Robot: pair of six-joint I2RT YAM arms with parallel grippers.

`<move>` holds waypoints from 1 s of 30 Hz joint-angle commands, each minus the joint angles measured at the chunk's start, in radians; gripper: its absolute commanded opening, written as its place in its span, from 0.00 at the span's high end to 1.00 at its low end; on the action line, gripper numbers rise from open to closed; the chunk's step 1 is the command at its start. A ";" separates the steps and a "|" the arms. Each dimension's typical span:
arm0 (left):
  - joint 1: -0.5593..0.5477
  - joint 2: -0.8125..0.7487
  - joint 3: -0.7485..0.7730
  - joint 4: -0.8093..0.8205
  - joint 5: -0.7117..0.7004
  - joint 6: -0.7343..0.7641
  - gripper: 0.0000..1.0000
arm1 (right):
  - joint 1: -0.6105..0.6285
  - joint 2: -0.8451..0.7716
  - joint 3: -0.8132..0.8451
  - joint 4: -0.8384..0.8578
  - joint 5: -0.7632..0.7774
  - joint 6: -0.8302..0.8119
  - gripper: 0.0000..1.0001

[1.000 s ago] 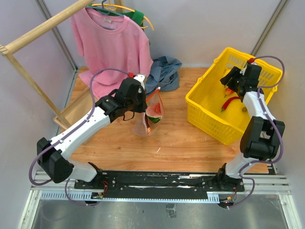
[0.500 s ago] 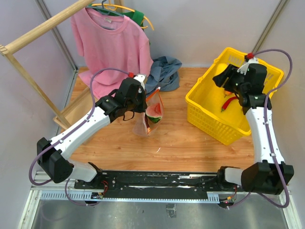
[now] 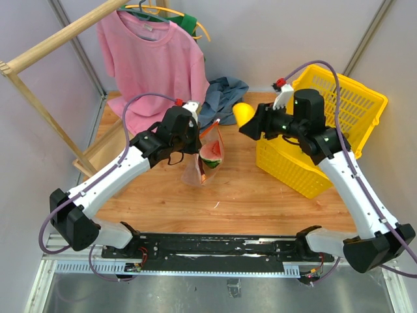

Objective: Place the food in the zip-top bag and seal the zipper
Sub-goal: Place the fake fruit in the zipper food storage bag.

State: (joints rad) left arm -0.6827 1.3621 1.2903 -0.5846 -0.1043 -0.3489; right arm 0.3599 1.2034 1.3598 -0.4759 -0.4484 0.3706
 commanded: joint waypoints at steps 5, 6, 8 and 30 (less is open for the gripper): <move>-0.012 -0.049 0.026 0.068 0.011 -0.017 1.00 | 0.208 0.055 0.078 -0.076 -0.087 -0.030 0.82; -0.014 -0.049 0.026 0.068 0.009 -0.019 1.00 | 0.223 0.066 0.087 -0.090 -0.089 -0.031 0.82; -0.015 -0.051 0.026 0.071 0.005 -0.020 1.00 | 0.246 0.083 0.099 -0.125 -0.087 -0.031 0.82; -0.092 -0.023 0.019 0.090 -0.028 -0.047 1.00 | 0.301 0.304 0.122 -0.222 0.119 0.061 0.67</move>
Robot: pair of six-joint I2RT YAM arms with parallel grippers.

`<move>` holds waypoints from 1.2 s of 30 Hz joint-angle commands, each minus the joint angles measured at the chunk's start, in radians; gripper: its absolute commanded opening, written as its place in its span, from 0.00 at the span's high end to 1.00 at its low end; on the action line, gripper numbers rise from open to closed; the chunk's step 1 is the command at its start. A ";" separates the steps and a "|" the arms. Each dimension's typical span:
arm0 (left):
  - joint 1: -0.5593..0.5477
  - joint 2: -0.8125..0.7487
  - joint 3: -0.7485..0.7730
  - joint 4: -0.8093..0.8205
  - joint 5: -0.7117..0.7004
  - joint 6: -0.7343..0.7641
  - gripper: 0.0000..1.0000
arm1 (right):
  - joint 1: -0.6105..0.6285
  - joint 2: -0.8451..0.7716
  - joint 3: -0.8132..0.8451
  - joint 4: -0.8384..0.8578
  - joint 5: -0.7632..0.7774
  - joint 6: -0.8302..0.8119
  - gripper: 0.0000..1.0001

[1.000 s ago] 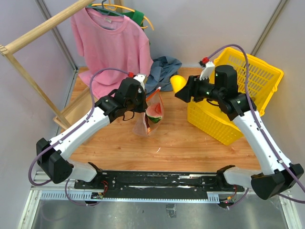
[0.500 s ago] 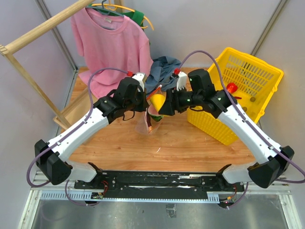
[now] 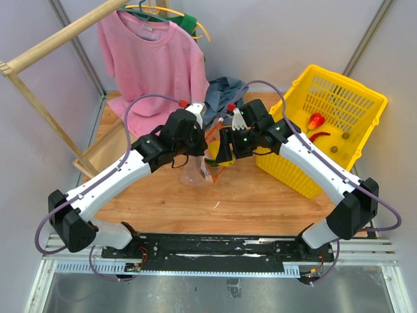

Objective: Place the food in the zip-top bag and seal the zipper
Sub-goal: Place the fake fruit in the zipper food storage bag.

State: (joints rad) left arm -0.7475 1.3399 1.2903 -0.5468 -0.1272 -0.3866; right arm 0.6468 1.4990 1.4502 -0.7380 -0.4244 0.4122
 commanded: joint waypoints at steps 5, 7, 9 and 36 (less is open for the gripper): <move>-0.045 0.009 0.017 0.053 0.011 -0.012 1.00 | 0.014 0.037 0.040 0.113 0.088 0.027 0.59; -0.047 0.017 0.017 0.047 0.007 -0.007 1.00 | 0.016 0.049 0.053 0.114 0.082 0.025 0.56; -0.047 0.030 0.015 0.038 0.006 -0.005 1.00 | 0.017 0.057 0.062 0.111 0.085 0.023 0.49; -0.019 -0.025 -0.070 0.086 -0.018 -0.187 1.00 | 0.020 -0.075 -0.043 0.045 0.308 -0.010 0.28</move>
State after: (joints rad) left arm -0.7738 1.3571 1.2209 -0.5144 -0.1349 -0.5537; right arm 0.6483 1.4502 1.4712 -0.6846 -0.1768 0.4095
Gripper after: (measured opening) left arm 0.010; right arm 0.738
